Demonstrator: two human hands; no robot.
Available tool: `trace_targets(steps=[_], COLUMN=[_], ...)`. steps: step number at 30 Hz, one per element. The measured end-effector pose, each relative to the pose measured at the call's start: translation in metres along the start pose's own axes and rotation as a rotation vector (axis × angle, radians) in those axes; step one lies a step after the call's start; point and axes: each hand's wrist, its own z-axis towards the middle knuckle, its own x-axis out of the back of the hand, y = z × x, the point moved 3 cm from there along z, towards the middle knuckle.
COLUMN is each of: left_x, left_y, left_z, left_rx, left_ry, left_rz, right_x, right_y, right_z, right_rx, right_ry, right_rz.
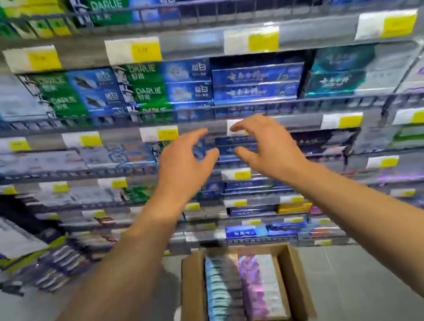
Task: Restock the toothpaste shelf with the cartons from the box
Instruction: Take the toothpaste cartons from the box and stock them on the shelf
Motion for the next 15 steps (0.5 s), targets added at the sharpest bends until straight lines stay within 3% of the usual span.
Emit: trace_targets(steps=[5,7,15], left_x=[-0.078,-0.105,-0.208], left_y=[-0.023,-0.038,-0.132], left_z=[-0.058,-0.078,-0.131], left_rx=[0.122,0.221,0.384], left_ry=[-0.105,-0.229,-0.421], left_rz=[-0.011,0.017,0.013], right_x=[-0.057,-0.083,-0.204], right_y=[0.049,0.065,0.111], right_z=[-0.073,-0.098,-0.177], right_rx=[-0.106,-0.146,-0.293], right_ry=[-0.207,-0.282,-0.468], right_rz=[0.038,0.057,0.124])
